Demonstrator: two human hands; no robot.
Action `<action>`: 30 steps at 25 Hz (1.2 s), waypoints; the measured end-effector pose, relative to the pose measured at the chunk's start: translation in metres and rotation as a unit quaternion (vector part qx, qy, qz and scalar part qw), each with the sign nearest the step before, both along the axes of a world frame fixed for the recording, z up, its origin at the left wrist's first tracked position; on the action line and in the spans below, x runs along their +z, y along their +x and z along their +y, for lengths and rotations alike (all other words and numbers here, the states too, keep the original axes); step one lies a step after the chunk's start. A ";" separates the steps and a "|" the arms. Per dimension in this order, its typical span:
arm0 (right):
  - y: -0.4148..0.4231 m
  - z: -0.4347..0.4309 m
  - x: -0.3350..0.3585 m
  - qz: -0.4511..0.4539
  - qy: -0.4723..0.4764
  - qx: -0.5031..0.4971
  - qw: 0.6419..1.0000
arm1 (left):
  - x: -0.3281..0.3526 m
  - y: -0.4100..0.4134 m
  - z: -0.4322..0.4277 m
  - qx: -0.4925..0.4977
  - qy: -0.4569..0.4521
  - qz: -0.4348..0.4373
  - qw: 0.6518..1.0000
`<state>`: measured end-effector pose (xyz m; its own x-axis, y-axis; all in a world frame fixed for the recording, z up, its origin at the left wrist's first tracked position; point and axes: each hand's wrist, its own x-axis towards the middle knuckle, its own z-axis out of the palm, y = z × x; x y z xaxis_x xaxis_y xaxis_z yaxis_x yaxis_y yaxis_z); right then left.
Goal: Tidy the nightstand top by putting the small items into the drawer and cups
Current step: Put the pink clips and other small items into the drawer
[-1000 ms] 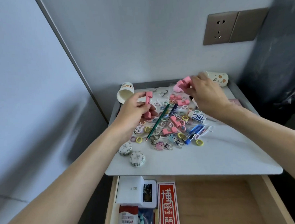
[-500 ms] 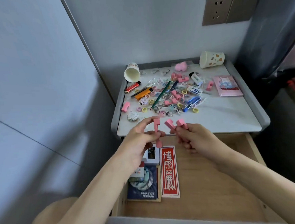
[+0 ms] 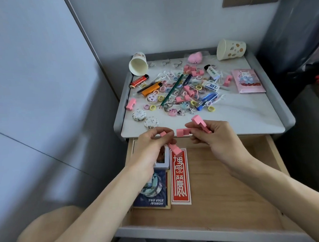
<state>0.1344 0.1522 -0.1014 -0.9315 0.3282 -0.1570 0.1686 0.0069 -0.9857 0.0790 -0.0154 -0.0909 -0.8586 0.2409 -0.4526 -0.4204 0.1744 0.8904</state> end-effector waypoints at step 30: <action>0.004 0.003 0.002 0.035 0.026 0.096 0.994 | -0.001 0.002 0.005 0.010 0.159 -0.064 0.985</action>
